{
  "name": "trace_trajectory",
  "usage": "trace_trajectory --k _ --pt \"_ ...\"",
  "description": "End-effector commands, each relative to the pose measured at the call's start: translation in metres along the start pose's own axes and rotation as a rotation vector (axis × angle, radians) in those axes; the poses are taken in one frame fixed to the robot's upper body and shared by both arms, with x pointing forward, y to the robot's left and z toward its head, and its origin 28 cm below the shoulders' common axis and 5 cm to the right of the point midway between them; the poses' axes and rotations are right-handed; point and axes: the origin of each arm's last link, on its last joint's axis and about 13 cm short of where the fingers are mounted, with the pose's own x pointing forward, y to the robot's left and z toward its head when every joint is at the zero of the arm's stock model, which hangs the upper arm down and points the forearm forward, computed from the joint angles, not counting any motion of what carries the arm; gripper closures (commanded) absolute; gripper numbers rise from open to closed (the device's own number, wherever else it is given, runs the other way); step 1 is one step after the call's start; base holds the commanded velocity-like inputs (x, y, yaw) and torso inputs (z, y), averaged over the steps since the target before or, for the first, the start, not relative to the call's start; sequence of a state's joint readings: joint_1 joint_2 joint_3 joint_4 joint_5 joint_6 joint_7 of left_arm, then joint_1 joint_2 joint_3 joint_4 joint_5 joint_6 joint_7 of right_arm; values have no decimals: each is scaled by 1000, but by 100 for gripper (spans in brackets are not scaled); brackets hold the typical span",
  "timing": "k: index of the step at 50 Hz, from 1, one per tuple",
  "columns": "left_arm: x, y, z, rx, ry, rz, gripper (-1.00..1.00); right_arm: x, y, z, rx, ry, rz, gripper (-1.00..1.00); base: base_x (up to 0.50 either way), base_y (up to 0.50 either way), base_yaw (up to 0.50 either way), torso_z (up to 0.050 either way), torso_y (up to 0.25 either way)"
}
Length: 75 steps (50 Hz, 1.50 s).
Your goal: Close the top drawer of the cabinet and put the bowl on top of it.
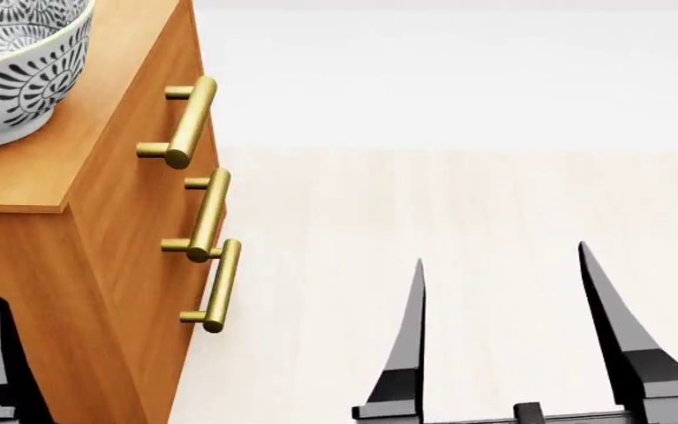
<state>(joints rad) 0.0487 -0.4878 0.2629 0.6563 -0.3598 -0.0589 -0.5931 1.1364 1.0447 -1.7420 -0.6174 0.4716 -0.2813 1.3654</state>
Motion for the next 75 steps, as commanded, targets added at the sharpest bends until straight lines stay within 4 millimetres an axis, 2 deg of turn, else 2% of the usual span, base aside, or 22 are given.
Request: trace_trajectory --k 1,47,75 --pt "-4 0 7 6 -38 2 -100 -7 0 13 -6 -59 -2 -100 0 0 0 0 0" --pt "-22 3 35 8 -192 16 -100 -23 -1 41 -17 -207 -60 -100 0 0 0 0 0" --pt "-27 1 42 12 -238 12 -100 -30 -2 47 -25 -244 -77 -100 0 0 0 0 0"
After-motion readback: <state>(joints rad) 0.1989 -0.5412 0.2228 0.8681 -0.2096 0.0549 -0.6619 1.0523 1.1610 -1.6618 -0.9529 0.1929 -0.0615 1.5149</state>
